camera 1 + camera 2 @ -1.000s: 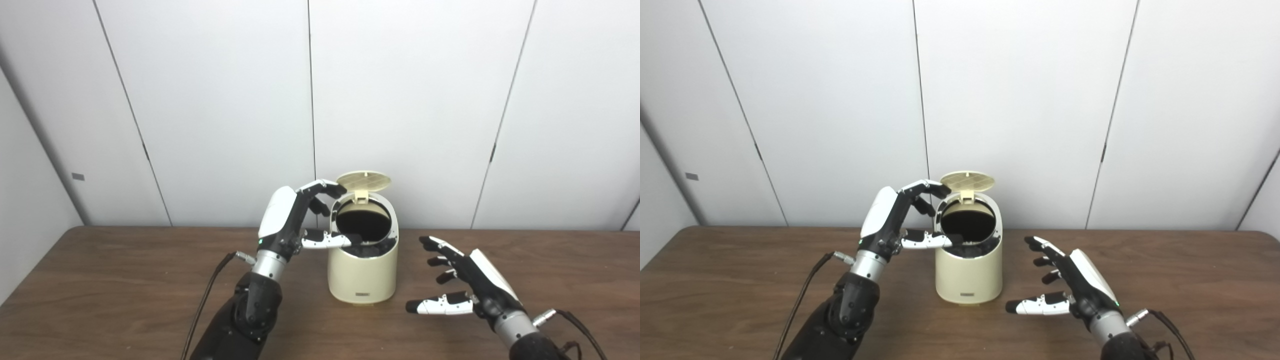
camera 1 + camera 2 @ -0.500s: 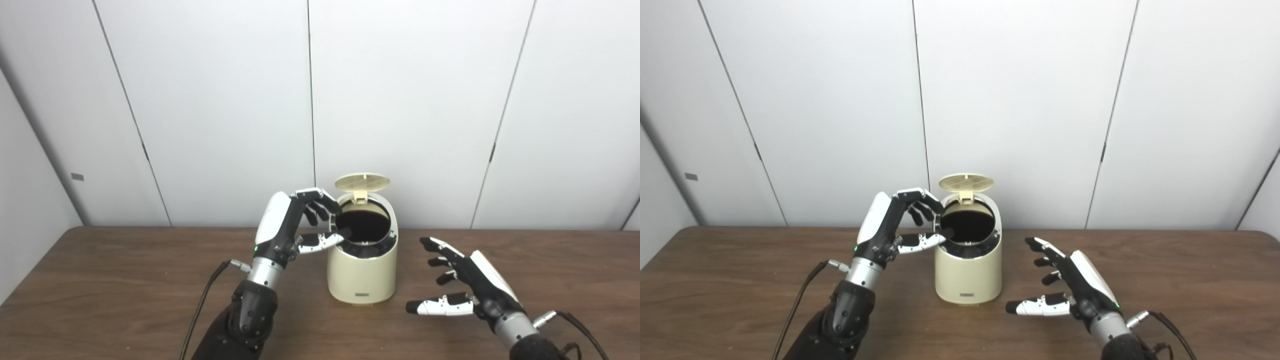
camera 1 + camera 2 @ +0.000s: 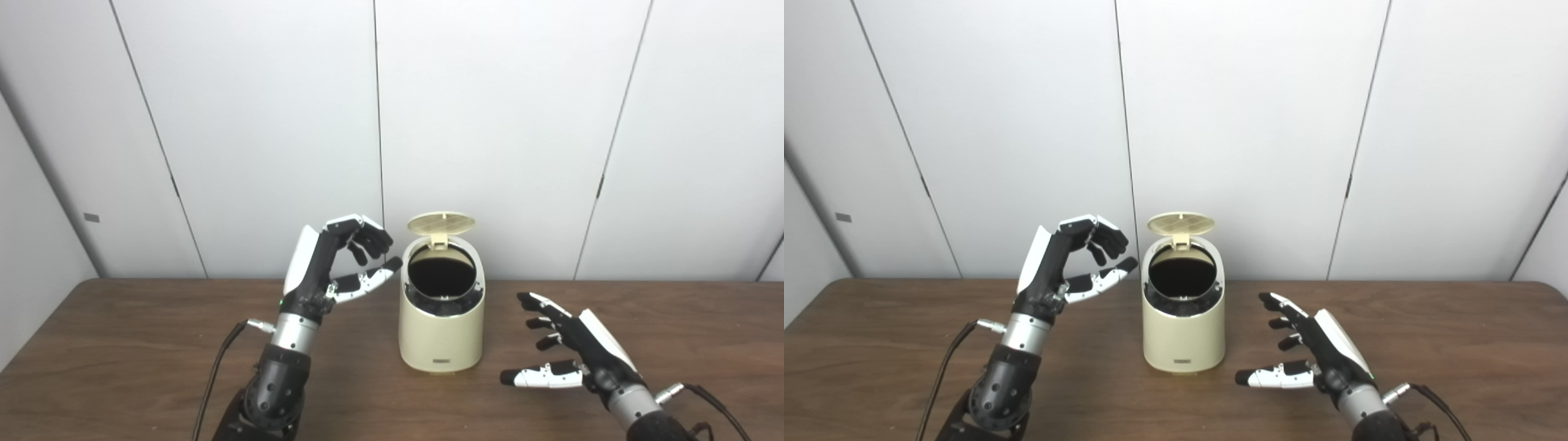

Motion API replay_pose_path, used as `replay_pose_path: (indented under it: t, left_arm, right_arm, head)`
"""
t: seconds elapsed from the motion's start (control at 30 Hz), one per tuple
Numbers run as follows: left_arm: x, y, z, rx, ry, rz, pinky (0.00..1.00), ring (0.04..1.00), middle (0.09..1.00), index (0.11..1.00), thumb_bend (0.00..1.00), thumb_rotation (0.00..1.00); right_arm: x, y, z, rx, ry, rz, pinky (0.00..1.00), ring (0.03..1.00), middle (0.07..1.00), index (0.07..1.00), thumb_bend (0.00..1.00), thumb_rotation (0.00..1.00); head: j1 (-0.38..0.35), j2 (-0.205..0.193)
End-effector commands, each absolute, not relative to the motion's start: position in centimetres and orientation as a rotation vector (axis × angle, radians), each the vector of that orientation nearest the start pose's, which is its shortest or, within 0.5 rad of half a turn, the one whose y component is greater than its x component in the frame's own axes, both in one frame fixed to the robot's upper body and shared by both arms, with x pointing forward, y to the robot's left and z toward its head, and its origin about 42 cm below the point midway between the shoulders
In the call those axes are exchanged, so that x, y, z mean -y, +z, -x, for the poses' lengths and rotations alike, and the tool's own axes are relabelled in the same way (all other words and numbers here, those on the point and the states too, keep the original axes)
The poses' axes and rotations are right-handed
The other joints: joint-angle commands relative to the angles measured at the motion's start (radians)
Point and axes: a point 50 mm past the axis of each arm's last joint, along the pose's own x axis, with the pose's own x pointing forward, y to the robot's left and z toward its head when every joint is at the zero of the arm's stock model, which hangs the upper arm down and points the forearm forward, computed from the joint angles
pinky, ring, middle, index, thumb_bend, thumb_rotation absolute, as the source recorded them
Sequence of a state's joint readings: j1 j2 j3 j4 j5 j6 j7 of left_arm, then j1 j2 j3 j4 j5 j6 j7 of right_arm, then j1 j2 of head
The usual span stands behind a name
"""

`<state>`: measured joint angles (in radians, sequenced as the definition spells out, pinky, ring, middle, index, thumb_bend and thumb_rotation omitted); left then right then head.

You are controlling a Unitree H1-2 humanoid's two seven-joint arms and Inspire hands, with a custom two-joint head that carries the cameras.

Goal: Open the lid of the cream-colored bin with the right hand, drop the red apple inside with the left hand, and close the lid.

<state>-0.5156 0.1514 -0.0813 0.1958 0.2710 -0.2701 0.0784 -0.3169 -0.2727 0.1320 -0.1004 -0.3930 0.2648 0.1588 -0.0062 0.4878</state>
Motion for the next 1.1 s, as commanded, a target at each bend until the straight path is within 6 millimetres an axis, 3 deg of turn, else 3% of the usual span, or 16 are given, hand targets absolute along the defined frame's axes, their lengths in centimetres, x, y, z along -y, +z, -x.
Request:
replay_pose_path:
  t: [0.0, 0.03, 0.07, 0.13, 0.23, 0.5, 0.6, 0.8, 0.93, 1.07]
  left_arm:
    - [-20.1, 26.4, -42.3, 0.638, -0.112, -0.413, 0.44, 0.551, 0.571, 0.496, 0.51, 0.03]
    - [-20.5, 26.4, -42.0, 0.613, -0.121, -0.413, 0.48, 0.584, 0.63, 0.497, 0.51, 0.05]
    - [-20.9, 26.3, -41.7, 0.589, -0.129, -0.406, 0.51, 0.606, 0.66, 0.609, 0.6, 0.04]
    - [-21.5, 26.1, -41.2, 0.552, -0.134, -0.391, 0.55, 0.641, 0.701, 0.728, 0.67, 0.05]
    - [-22.7, 25.3, -40.7, 0.5, -0.133, -0.329, 0.58, 0.663, 0.73, 0.788, 0.7, 0.08]
    - [-24.4, 22.8, -39.9, 0.395, -0.118, -0.25, 0.61, 0.699, 0.761, 0.824, 0.69, 0.18]
    - [-24.7, 22.2, -39.7, 0.378, -0.117, -0.237, 0.56, 0.689, 0.771, 0.835, 0.68, 0.18]
    - [-25.0, 20.1, -39.0, 0.343, -0.112, -0.228, 0.59, 0.679, 0.756, 0.828, 0.71, 0.2]
    - [-25.1, 18.7, -38.3, 0.324, -0.105, -0.214, 0.56, 0.67, 0.753, 0.822, 0.69, 0.15]
    - [-24.9, 17.1, -37.5, 0.307, -0.089, -0.203, 0.52, 0.628, 0.71, 0.793, 0.68, 0.1]
  right_arm:
    - [23.7, 22.9, -37.6, 0.226, 0.143, 0.7, 0.66, 0.806, 0.881, 0.88, 0.76, 0.3]
    - [23.7, 23.0, -37.7, 0.228, 0.143, 0.704, 0.67, 0.808, 0.881, 0.88, 0.77, 0.3]
    - [23.7, 23.1, -37.7, 0.23, 0.143, 0.706, 0.67, 0.808, 0.881, 0.88, 0.77, 0.31]
    - [23.7, 23.2, -37.8, 0.233, 0.144, 0.706, 0.66, 0.807, 0.882, 0.879, 0.77, 0.31]
    - [23.6, 23.5, -38.0, 0.236, 0.145, 0.707, 0.66, 0.804, 0.883, 0.879, 0.78, 0.33]
    - [23.5, 24.1, -38.1, 0.28, 0.148, 0.708, 0.62, 0.791, 0.866, 0.87, 0.78, 0.33]
    - [23.5, 24.2, -38.2, 0.285, 0.148, 0.702, 0.62, 0.796, 0.865, 0.871, 0.78, 0.32]
    - [23.5, 25.0, -38.5, 0.318, 0.154, 0.67, 0.68, 0.823, 0.885, 0.888, 0.74, 0.33]
    - [23.4, 26.1, -39.1, 0.375, 0.153, 0.662, 0.7, 0.823, 0.877, 0.88, 0.7, 0.3]
    - [22.9, 27.9, -39.7, 0.411, 0.143, 0.681, 0.71, 0.806, 0.855, 0.865, 0.71, 0.36]
  head:
    - [-0.001, 0.001]
    - [0.001, 0.001]
    - [0.002, 0.001]
    - [0.001, 0.001]
    - [0.001, 0.0]
    - [-0.003, 0.001]
    - [-0.004, 0.001]
    - [-0.012, 0.002]
    - [-0.019, 0.002]
    - [-0.024, 0.002]
